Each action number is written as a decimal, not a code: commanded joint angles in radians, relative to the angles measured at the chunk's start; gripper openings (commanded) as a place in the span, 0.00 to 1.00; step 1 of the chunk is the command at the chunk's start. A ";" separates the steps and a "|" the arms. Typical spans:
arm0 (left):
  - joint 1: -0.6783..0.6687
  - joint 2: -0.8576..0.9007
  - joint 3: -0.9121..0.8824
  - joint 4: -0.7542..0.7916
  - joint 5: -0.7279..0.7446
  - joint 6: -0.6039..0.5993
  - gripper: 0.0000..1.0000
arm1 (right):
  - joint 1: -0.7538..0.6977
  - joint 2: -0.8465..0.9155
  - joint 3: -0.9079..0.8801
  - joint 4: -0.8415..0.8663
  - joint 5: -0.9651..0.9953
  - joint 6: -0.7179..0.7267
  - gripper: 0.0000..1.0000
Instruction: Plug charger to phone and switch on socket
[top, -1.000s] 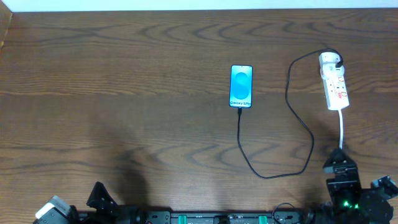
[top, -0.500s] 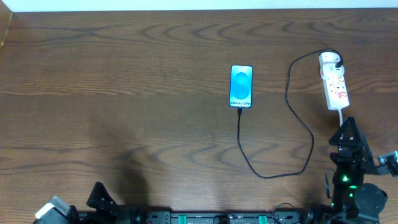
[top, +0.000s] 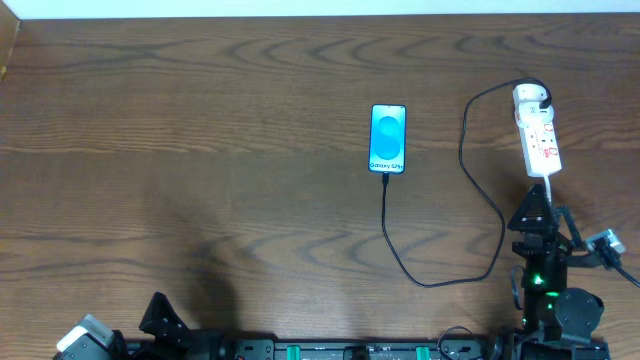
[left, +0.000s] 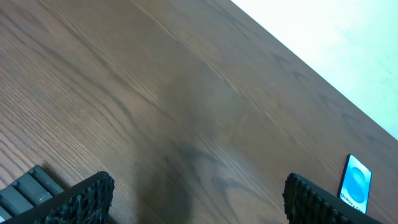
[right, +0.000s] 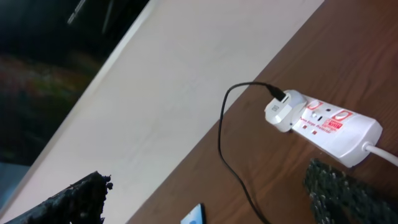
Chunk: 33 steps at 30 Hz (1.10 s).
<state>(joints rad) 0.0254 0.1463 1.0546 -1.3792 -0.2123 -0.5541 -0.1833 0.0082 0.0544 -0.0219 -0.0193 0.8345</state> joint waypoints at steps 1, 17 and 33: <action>0.005 -0.007 0.001 0.003 -0.010 -0.008 0.87 | 0.022 -0.004 -0.030 0.004 -0.006 -0.042 0.99; 0.005 -0.007 0.001 0.003 -0.010 -0.008 0.88 | 0.109 -0.005 -0.050 -0.054 0.012 -0.411 0.99; 0.005 -0.007 0.001 0.003 -0.010 -0.008 0.88 | 0.111 -0.005 -0.050 -0.056 0.008 -0.615 0.99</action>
<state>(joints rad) 0.0254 0.1463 1.0546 -1.3792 -0.2127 -0.5541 -0.0792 0.0082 0.0067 -0.0708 -0.0086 0.2527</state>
